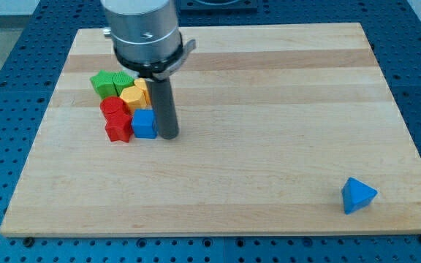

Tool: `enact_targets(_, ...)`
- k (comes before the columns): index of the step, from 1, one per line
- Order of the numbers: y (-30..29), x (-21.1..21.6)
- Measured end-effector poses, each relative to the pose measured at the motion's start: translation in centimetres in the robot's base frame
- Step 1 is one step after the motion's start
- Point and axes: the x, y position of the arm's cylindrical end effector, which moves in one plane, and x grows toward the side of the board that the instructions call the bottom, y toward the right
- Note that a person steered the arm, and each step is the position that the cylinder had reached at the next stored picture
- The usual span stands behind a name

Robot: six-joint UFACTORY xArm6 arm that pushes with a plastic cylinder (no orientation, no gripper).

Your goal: Move the blue triangle right to the blue cube

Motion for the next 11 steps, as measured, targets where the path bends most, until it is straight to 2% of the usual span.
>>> enact_targets(1, 5.5, 2.2)
enact_targets(3, 25.2, 1.5)
enact_targets(4, 35.8, 4.2)
enact_targets(5, 39.2, 10.6)
enact_targets(6, 38.7, 15.0)
enact_targets(7, 33.4, 14.9)
enact_targets(8, 27.2, 14.1)
enact_targets(9, 25.6, 12.2)
enact_targets(11, 18.0, 9.2)
